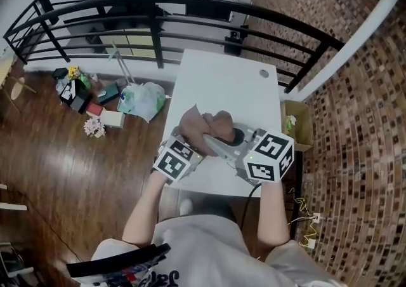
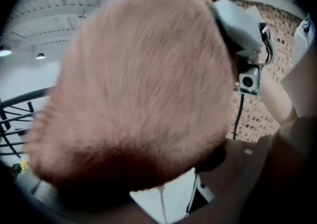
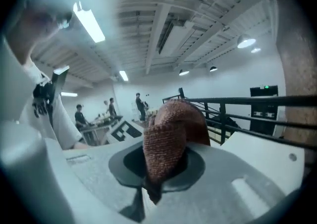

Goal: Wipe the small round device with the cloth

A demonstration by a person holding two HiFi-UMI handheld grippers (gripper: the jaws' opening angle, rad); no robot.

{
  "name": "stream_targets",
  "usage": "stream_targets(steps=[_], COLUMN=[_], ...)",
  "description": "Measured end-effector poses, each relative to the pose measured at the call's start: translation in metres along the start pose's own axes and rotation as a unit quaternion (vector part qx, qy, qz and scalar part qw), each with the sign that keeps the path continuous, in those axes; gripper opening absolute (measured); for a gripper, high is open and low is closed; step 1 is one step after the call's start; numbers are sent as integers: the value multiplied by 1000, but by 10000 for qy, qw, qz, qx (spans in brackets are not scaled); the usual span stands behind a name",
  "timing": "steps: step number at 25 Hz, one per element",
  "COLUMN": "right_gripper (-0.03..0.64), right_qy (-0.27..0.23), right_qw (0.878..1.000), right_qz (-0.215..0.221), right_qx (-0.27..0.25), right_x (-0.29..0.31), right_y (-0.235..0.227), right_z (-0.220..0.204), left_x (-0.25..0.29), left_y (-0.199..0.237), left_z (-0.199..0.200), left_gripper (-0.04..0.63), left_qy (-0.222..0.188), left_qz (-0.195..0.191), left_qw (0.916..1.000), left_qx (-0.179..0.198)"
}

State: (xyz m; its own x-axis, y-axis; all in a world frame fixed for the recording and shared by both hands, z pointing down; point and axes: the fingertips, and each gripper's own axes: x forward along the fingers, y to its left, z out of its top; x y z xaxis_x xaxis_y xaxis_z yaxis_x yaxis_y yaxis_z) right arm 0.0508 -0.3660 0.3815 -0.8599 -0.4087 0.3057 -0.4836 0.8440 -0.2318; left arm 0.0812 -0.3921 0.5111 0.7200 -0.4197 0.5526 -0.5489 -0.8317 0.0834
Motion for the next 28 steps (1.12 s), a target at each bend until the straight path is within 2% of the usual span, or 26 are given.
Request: stream_targets(steps=[2, 6, 10, 18, 21, 24, 28], right_gripper=[23, 23, 23, 23, 23, 23, 23], right_qy=[413, 926, 1001, 568, 445, 386, 278], right_qw=[9986, 9933, 9908, 9976, 9983, 9979, 9972], right_qz=[-149, -134, -205, -87, -233, -516, -555], right_qx=[-300, -683, -882, -373, -288, -97, 408], right_x=[16, 40, 63, 92, 104, 108, 110], right_y=[4, 22, 30, 42, 37, 22, 3], right_z=[-10, -15, -10, 4, 8, 3, -5], left_x=[-12, -32, -51, -91, -100, -102, -105], left_y=[-4, -5, -3, 15, 23, 18, 15], left_z=[2, 2, -4, -24, -31, -41, -47], left_gripper=[377, 377, 377, 377, 377, 377, 377], left_qy=[-50, -71, -104, 23, 116, 216, 265], left_qz=[-24, -12, 25, 365, 467, 415, 349], left_qw=[10000, 10000, 9999, 9993, 9988, 9989, 9990], left_qx=[14, 1, -97, -97, -53, -14, -24])
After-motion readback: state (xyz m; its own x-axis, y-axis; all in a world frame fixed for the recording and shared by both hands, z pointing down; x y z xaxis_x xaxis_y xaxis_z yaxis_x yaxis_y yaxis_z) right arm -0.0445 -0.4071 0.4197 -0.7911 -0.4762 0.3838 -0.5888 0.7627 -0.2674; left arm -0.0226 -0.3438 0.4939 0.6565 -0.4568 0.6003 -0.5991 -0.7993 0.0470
